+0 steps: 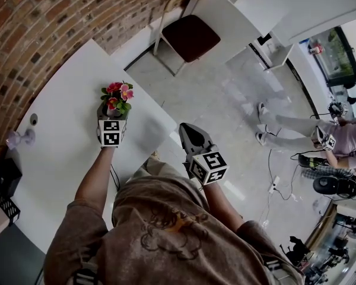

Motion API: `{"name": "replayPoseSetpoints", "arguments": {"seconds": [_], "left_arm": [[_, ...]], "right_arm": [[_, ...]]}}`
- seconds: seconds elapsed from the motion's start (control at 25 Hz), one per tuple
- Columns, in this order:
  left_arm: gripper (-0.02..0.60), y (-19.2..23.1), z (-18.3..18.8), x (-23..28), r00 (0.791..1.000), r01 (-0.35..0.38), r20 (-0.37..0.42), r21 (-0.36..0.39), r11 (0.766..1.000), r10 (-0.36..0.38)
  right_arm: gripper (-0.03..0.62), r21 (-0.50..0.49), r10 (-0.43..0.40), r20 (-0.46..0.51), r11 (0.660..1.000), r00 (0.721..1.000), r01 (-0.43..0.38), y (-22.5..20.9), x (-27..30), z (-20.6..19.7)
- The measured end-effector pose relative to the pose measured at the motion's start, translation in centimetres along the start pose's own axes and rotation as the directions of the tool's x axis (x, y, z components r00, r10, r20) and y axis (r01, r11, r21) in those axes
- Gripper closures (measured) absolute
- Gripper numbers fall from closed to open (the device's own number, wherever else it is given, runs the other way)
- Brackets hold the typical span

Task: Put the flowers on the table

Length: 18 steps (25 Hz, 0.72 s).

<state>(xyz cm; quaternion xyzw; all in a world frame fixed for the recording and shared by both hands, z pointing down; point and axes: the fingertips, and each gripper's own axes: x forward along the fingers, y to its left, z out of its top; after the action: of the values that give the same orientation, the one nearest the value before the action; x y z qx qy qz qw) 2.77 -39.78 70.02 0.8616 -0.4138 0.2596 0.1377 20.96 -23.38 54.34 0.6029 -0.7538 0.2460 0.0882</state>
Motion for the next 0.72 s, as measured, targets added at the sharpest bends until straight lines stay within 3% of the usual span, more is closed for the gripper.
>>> {"name": "replayPoseSetpoints", "arguments": {"seconds": [0.72], "left_arm": [[0.210, -0.2, 0.3, -2.8, 1.000, -0.005, -0.004, -0.046, 0.999, 0.005]], "right_arm": [[0.589, -0.012, 0.047, -0.001, 0.999, 0.999, -0.047, 1.0, -0.3, -0.6]]}}
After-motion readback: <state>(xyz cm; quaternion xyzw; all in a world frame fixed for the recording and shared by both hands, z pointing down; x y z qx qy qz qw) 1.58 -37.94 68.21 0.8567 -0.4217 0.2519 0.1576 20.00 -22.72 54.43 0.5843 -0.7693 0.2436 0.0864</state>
